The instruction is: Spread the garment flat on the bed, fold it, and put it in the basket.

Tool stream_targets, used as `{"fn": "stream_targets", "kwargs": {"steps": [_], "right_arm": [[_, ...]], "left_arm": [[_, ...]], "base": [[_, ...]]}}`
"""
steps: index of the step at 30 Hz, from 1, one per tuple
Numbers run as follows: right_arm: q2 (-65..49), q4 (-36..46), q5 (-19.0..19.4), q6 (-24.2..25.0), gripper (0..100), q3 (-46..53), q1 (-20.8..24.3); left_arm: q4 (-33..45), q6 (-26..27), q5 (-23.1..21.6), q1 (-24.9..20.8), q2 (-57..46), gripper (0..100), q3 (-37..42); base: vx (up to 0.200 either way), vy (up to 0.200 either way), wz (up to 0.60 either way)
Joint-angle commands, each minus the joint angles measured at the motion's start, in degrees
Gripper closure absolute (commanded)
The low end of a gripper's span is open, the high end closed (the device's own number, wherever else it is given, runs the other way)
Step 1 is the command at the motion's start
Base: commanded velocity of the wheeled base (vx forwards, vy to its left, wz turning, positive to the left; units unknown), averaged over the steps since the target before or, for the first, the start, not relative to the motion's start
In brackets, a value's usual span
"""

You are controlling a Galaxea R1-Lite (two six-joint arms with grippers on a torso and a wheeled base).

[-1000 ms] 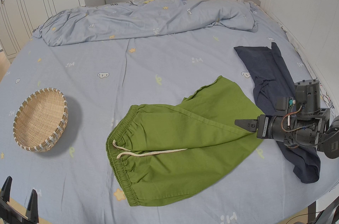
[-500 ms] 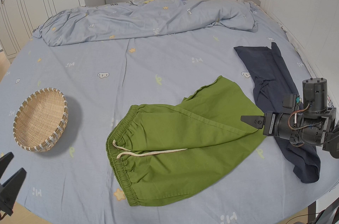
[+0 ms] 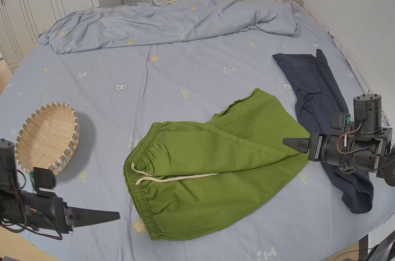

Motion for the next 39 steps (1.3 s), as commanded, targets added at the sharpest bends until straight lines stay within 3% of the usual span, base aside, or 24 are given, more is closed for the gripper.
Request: {"fn": "stream_targets", "kwargs": {"steps": [1, 6, 15, 20, 39], "right_arm": [[-0.42, 0.01, 0.06, 0.03, 0, 1.07, -1.15], [-0.33, 0.01, 0.15, -0.06, 0, 1.07, -1.33], [-0.42, 0.01, 0.15, -0.15, 0, 1.07, -1.33], [-0.42, 0.01, 0.15, -0.15, 0, 1.07, -1.33], [-0.33, 0.01, 0.15, -0.15, 0, 1.07, -1.68]], "left_arm": [[-6.61, 2.32, -2.2, -4.55, 20.42, 0, 6.61], [-8.01, 6.98, -1.14, -4.46, 28.42, 0, 6.17], [-22.96, 7.33, 4.22, -6.13, 39.05, 0, 5.73], [-25.51, 7.33, 7.03, -7.54, 42.48, 0, 5.2], [-30.87, 2.76, 7.3, -10.97, 44.33, 0, 2.22]], "base": [[0.0, 0.0, 0.0], [0.0, 0.0, 0.0], [0.0, 0.0, 0.0], [0.0, 0.0, 0.0], [0.0, 0.0, 0.0]]}}
